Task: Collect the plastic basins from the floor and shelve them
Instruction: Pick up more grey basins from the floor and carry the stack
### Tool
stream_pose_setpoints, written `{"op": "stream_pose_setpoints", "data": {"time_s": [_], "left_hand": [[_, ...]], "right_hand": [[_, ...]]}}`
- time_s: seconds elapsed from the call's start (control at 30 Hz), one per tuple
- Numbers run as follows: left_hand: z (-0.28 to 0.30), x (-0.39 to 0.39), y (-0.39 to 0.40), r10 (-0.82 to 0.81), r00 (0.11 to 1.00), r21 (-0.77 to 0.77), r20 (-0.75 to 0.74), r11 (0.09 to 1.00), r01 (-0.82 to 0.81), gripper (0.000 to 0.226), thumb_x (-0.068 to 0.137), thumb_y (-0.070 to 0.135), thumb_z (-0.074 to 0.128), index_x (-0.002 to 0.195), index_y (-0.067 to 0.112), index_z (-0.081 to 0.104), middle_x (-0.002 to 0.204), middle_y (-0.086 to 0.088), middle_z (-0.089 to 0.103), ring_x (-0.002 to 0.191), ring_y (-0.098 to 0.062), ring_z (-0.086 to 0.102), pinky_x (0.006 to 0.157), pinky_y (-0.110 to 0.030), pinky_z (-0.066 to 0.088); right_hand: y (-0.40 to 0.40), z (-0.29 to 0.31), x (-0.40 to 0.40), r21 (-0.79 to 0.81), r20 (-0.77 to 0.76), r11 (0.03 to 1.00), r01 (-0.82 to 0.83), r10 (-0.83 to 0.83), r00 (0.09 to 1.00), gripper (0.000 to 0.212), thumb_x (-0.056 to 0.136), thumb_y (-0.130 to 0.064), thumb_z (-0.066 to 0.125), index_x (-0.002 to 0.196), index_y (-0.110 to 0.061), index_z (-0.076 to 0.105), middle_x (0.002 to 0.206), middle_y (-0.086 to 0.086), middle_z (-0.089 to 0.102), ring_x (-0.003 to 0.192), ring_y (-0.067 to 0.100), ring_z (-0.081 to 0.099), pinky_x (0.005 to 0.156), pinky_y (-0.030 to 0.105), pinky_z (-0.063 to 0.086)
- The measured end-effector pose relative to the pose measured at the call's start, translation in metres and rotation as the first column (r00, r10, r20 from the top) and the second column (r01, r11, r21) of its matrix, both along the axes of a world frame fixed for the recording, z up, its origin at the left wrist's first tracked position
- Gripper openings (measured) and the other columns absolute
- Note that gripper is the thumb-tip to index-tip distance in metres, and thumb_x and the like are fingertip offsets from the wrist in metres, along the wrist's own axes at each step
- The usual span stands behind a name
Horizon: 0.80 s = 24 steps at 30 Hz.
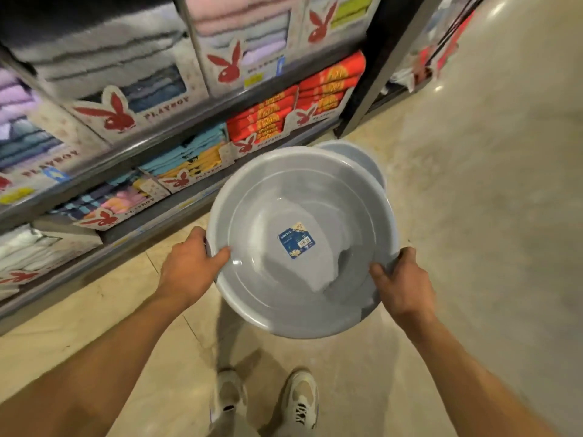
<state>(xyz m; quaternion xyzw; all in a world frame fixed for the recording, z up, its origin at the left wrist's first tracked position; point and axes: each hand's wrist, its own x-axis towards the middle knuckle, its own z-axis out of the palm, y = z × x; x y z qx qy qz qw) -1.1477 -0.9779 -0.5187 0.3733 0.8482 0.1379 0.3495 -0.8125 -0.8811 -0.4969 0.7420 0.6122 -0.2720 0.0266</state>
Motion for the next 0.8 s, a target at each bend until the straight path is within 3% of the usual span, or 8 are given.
{"op": "stream_pose_setpoints", "data": {"time_s": [0.2, 0.33, 0.5, 0.67, 0.8], "left_hand": [[0.049, 0.038, 0.090, -0.134, 0.991, 0.027, -0.007, 0.991, 0.134, 0.037, 0.088, 0.054, 0.064, 0.098, 0.020, 0.053, 0.080, 0.002, 0.068, 0.071, -0.021, 0.067, 0.065, -0.044, 0.058], [0.051, 0.065, 0.146, -0.186, 0.982, -0.011, -0.021, 0.982, 0.186, 0.039, 0.089, 0.053, 0.063, 0.100, 0.018, 0.051, 0.084, -0.001, 0.069, 0.074, -0.024, 0.068, 0.070, -0.048, 0.058], [0.032, 0.085, 0.205, -0.223, 0.975, -0.036, -0.017, 0.974, 0.223, 0.046, 0.091, 0.051, 0.063, 0.113, 0.013, 0.051, 0.092, -0.008, 0.070, 0.082, -0.030, 0.069, 0.075, -0.051, 0.058], [0.002, 0.087, 0.240, -0.233, 0.965, -0.090, -0.119, 0.971, 0.223, 0.049, 0.089, 0.053, 0.062, 0.115, 0.011, 0.052, 0.095, -0.008, 0.070, 0.084, -0.032, 0.067, 0.074, -0.050, 0.058], [-0.033, 0.082, 0.265, -0.244, 0.959, -0.127, -0.145, 0.966, 0.226, 0.048, 0.089, 0.055, 0.061, 0.118, 0.018, 0.053, 0.095, -0.003, 0.070, 0.084, -0.031, 0.067, 0.074, -0.047, 0.057]], "right_hand": [[0.048, 0.040, 0.050, 0.022, -0.001, 0.994, 0.109, -0.109, 0.994, 0.037, 0.090, -0.045, 0.059, 0.100, -0.017, 0.038, 0.075, -0.008, 0.049, 0.070, 0.030, 0.054, 0.060, 0.038, 0.041], [0.090, 0.033, 0.077, 0.028, 0.004, 0.991, 0.133, -0.133, 0.991, 0.036, 0.092, -0.046, 0.056, 0.100, -0.016, 0.038, 0.074, -0.007, 0.050, 0.067, 0.028, 0.054, 0.055, 0.036, 0.036], [0.141, 0.004, 0.095, 0.016, 0.016, 0.988, 0.153, -0.153, 0.988, 0.034, 0.093, -0.045, 0.055, 0.100, -0.017, 0.038, 0.071, -0.009, 0.048, 0.057, 0.011, 0.045, 0.048, 0.032, 0.027], [0.176, -0.036, 0.093, -0.032, 0.019, 0.990, 0.136, -0.136, 0.991, 0.034, 0.095, -0.047, 0.052, 0.100, -0.017, 0.037, 0.071, -0.008, 0.050, 0.057, 0.014, 0.049, 0.052, 0.034, 0.035], [0.195, -0.064, 0.083, -0.105, 0.055, 0.982, 0.156, -0.151, 0.987, 0.033, 0.096, -0.047, 0.051, 0.102, -0.018, 0.037, 0.077, -0.001, 0.055, 0.063, 0.027, 0.056, 0.058, 0.038, 0.044]]}}
